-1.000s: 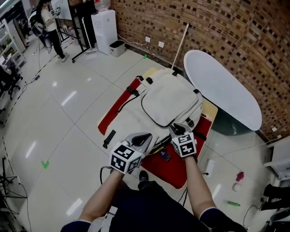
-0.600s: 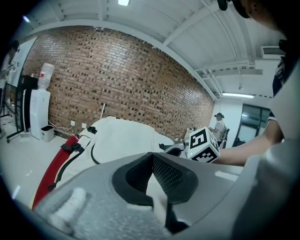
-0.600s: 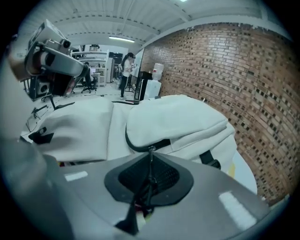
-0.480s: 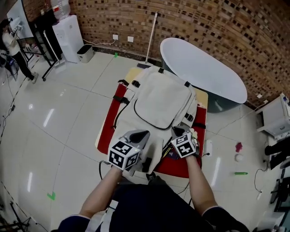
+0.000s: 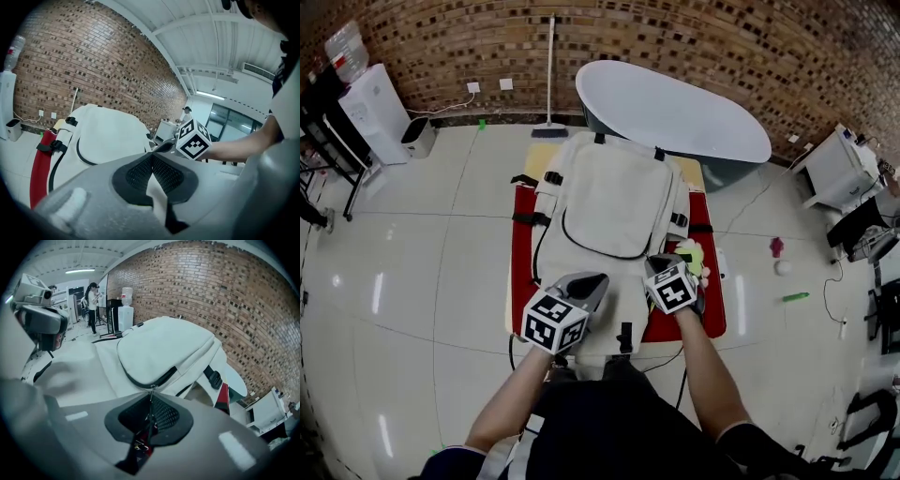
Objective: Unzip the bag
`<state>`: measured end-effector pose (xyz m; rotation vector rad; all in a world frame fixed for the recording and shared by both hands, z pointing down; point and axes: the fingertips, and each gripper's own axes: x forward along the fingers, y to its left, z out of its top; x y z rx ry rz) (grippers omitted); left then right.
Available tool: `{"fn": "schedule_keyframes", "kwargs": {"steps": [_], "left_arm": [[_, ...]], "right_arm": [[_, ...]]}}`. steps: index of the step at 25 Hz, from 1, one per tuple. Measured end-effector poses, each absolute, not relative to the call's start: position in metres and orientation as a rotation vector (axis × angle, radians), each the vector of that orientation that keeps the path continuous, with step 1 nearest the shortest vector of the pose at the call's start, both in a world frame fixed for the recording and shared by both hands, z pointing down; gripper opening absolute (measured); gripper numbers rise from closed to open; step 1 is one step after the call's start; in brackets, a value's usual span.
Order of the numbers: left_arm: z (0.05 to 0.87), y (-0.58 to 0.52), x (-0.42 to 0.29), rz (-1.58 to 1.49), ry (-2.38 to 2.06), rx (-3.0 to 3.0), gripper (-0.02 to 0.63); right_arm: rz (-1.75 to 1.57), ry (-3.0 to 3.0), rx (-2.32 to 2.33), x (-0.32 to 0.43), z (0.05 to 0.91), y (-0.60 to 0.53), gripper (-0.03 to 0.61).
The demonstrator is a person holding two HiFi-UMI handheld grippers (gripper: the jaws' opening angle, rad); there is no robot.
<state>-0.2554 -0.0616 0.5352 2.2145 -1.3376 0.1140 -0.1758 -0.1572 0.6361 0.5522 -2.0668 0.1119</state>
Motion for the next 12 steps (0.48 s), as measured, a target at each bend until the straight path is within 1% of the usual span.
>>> {"fn": "schedule_keyframes", "kwargs": {"steps": [5,12], "left_arm": [[0.536,-0.053,-0.256,0.104,-1.277,2.241,0.002],[0.549,-0.036,-0.279,0.092,-1.276,2.212,0.002]], "right_arm": [[0.219,-2.036,0.515,-0.184,0.643,-0.136,0.025],[0.299,-2.026,0.528,-0.212,0.639,-0.123,0.025]]}}
